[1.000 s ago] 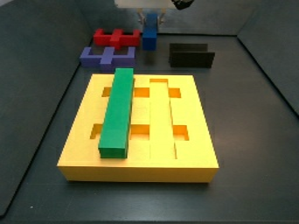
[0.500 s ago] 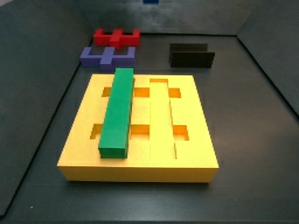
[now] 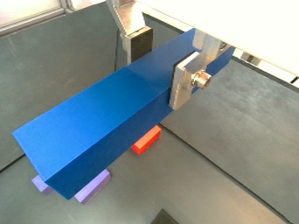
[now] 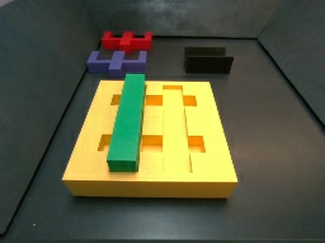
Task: Pick up the blue object. Move up. Move to above the board. Insert the blue object.
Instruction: Move to above the board.
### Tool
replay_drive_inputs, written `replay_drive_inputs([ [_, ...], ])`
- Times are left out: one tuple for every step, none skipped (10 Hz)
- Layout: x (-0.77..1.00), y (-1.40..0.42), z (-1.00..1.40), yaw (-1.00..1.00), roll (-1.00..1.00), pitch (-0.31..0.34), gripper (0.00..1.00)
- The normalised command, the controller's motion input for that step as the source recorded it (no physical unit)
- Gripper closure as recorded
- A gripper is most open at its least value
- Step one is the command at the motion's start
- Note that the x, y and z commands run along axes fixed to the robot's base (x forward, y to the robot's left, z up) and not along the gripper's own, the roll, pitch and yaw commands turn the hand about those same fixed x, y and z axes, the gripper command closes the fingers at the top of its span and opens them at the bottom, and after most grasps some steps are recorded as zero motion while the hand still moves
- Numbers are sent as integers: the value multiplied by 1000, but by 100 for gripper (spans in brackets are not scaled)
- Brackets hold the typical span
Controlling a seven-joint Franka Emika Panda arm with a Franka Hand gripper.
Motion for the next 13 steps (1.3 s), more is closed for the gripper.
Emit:
replay_drive_inputs([
  [-66,-1400,174,101,-63,399,100],
  [-66,-1400,161,101,-36,362,100],
  [-66,-1400,167,76,8,267,100],
  [-62,-1400,164,41,-29,184,100],
  [-58,-1400,170,29,-26,134,100],
  [-58,-1400,182,19,8,85,100],
  [-51,-1400,185,14,-10,67,100],
  [-45,-1400,195,7,11,64,100],
  [-41,-1400,202,9,3,69,100],
  [-15,-1400,216,9,2,95,100],
  [27,-978,157,10,7,122,100],
  [70,-498,83,8,9,145,100],
  [72,-295,54,7,14,141,100],
])
